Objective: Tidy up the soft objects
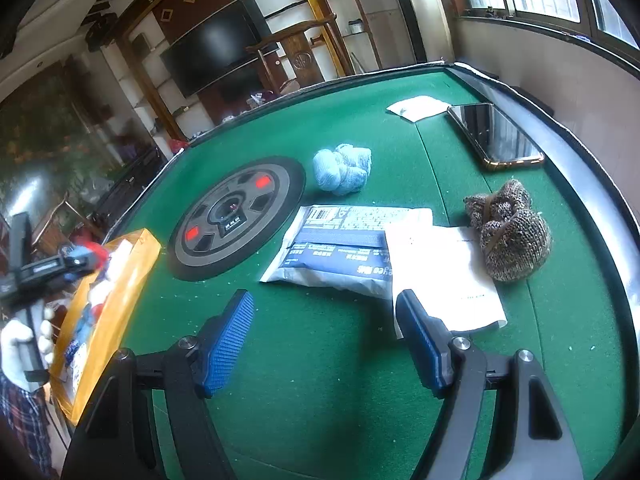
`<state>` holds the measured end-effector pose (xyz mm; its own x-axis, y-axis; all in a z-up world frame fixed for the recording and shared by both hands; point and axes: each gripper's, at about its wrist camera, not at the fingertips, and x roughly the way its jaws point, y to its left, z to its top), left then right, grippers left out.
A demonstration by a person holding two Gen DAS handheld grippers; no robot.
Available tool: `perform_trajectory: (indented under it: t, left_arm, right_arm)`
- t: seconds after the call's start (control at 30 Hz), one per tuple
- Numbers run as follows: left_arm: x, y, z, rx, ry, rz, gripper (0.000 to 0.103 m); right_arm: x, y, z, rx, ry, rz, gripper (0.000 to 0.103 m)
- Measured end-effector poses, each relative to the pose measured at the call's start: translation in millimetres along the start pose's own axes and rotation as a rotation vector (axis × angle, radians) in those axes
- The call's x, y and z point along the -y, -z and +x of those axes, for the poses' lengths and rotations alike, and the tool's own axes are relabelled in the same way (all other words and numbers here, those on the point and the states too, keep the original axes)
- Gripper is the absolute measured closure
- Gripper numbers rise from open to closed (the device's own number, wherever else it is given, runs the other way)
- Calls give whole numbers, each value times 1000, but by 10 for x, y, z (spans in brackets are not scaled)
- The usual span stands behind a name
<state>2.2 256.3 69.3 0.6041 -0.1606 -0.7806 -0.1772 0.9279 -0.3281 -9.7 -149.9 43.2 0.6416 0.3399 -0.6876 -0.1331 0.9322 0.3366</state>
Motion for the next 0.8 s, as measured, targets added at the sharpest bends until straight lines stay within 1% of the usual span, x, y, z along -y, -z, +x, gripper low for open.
perform_trajectory:
  t: [0.07, 0.17, 0.23, 0.33, 0.4, 0.43, 0.5, 0.57, 0.6, 0.63, 0.67, 0.7, 0.73, 0.8]
  left_arm:
    - [-65, 31, -70, 15, -2, -22, 54]
    - [-164, 64, -232, 43, -16, -44, 53]
    - [-258, 108, -345, 46, -29, -73, 52]
    - [-407, 253, -439, -1, -46, -94, 52]
    - [-504, 385, -434, -62, -72, -94, 52]
    - [-514, 423, -406, -85, -91, -83, 52]
    - [-557, 515, -292, -149, -173, -45, 52]
    - [-640, 543, -158, -207, -232, -25, 52]
    - [-662, 535, -101, -221, -254, -16, 52]
    - [-676, 516, -43, -226, -281, -3, 52]
    - [-699, 482, 23, -224, -326, 14, 52]
    - [-742, 422, 87, -211, -389, 26, 52]
    - [-785, 365, 118, -196, -411, 22, 52]
    - [-876, 209, 138, -144, -414, 1, 52]
  right_arm:
    - [7, -1, -2, -4, -2, 4, 34]
    - [10, -5, 6, -10, -9, 10, 34]
    - [9, -2, 1, -10, -12, 11, 34]
    - [6, 2, -22, -5, -14, 12, 34]
    - [6, 2, -20, -5, -14, 13, 34]
    - [4, 4, -17, -7, -13, 12, 34]
    - [3, 4, -8, -12, -11, 10, 34]
    - [-5, 8, -4, -14, -4, 4, 34]
    - [-8, 9, -3, -12, 3, 1, 34]
    - [-8, 11, -2, -11, 10, -2, 34]
    - [-2, 10, 2, -10, 17, -2, 34]
    - [6, 9, 7, -10, 25, -1, 34]
    - [14, 10, 10, -11, 31, 1, 34]
    - [31, 12, 21, -15, 37, 7, 34]
